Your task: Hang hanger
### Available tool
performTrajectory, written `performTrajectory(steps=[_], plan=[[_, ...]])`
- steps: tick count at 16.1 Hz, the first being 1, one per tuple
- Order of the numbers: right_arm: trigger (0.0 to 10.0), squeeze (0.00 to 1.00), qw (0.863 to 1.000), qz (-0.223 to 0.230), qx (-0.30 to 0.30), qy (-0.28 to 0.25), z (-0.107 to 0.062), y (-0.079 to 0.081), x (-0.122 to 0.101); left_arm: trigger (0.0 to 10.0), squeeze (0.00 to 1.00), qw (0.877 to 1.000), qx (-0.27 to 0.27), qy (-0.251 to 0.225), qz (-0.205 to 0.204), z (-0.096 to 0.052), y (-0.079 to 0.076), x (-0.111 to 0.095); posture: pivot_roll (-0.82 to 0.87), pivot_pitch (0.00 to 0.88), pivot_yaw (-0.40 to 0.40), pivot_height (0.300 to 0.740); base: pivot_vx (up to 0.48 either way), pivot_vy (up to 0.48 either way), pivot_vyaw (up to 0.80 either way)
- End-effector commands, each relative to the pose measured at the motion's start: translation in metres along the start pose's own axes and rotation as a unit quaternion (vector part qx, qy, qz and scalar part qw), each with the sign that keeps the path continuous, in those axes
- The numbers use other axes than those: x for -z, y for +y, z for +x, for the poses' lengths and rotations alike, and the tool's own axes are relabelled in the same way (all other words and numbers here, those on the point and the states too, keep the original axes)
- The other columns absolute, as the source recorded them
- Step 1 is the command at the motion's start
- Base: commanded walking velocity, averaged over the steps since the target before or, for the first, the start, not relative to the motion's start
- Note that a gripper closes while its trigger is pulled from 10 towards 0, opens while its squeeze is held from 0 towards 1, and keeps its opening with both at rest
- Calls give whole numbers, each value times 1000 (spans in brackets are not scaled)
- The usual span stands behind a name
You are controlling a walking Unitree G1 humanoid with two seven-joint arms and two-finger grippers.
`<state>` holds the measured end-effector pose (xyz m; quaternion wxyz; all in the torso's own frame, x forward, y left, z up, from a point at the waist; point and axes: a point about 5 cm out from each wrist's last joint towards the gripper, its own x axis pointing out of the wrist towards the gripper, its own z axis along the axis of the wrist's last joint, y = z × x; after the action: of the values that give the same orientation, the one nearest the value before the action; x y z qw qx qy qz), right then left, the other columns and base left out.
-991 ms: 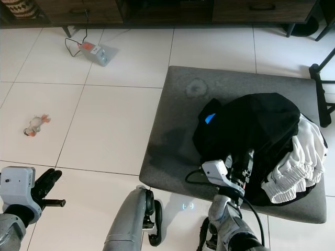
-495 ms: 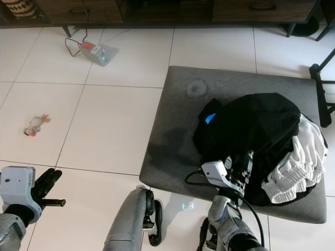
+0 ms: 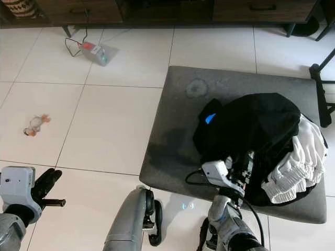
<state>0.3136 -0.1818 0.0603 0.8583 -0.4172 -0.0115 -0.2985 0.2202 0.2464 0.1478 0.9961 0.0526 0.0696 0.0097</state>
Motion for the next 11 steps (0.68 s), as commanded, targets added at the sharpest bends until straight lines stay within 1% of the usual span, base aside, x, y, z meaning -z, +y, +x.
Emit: performTrajectory(steps=[1,6,7,9,11], plan=[[10000,0,999,2,18,36,0,-4,9,10000,0,1000,-6,23,-3,-5,3,9,323,523,175,617,0,0,0],[10000,0,999,3,18,41,0,-4,10,10000,0,1000,-6,23,-3,-5,4,8,325,525,176,617,0,0,0],[10000,0,999,11,15,40,0,-4,9,10000,0,1000,-6,23,-3,-5,4,8,325,525,176,617,0,0,0],[10000,0,1000,13,16,6,-2,-3,1,10000,0,1000,-5,23,-2,-5,3,8,325,530,178,617,0,0,0],[10000,0,999,15,30,-12,-3,-4,-2,10000,0,1000,-6,25,-2,-6,3,9,329,533,181,617,0,0,0]])
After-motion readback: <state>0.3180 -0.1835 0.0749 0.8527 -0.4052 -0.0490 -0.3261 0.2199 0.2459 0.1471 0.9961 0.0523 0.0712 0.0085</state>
